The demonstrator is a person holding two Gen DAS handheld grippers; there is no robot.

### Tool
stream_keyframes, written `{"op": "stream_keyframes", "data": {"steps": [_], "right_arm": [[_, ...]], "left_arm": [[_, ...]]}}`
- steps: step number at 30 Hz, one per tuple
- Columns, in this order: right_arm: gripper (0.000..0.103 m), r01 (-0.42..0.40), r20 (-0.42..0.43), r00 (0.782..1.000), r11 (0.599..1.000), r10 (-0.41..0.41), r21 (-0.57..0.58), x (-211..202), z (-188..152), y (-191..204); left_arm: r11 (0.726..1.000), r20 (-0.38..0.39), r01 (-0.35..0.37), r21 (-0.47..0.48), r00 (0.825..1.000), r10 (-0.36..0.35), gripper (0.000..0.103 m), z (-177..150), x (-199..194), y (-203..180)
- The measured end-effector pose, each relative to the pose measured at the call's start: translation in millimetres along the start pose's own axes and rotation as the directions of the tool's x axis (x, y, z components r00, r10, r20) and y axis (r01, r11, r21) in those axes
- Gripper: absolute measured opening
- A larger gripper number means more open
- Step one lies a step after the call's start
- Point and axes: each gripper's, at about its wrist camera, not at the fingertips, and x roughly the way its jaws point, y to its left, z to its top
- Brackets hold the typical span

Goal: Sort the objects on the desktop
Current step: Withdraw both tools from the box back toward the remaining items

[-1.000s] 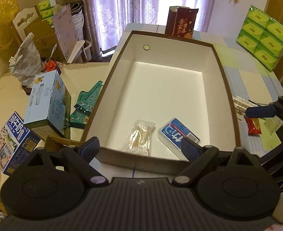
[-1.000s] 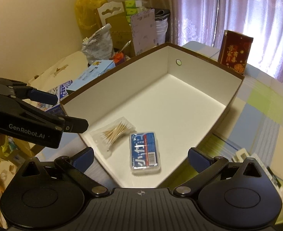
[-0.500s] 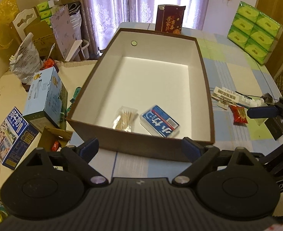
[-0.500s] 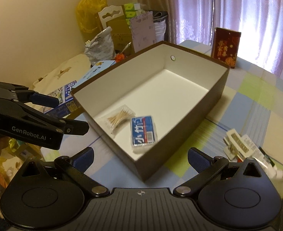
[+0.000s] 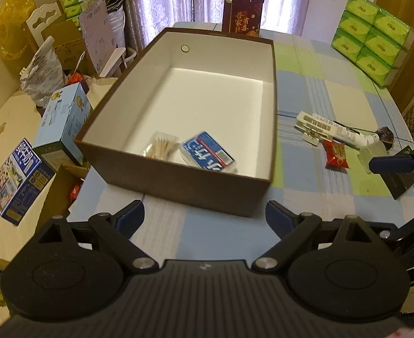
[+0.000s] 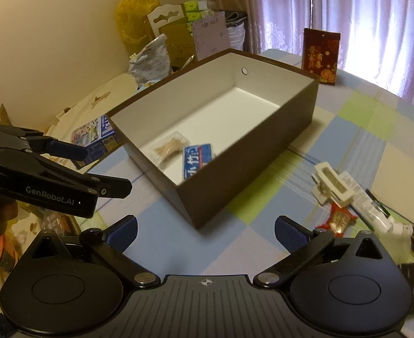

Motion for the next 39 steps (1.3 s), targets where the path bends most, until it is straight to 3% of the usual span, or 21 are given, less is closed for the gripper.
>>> {"op": "stream_keyframes", "data": {"steps": [7,20,31,39], "right_arm": [[0.101,0.011,-0.012,1.000,1.000,-0.011,0.010,-18.6,-17.5,-20.6],[0.101,0.128,-0.029,0.992,0.985,-0.126,0.116,-62.9,-61.6,-80.7],[0.101,0.229,-0.003,0.972,0.941,-0.236,0.251,-99.7,-87.5,-129.2],[0.101,0.284,-0.026,0.956,0.895,-0.293,0.343,-105.0,-104.0,-162.8]], "left_arm": [[1.000,-0.007,0.003,-0.019,1.000,-0.003,0.091,-11.2,-3.8,-27.0],[0.993,-0.024,0.108,0.040,0.994,-0.107,0.091,-20.0,2.1,-100.4],[0.972,-0.040,0.190,0.142,0.982,-0.186,0.091,-11.4,21.3,-162.8],[0.964,-0.055,0.194,0.182,0.981,-0.187,0.091,-0.6,39.6,-185.0]]}}
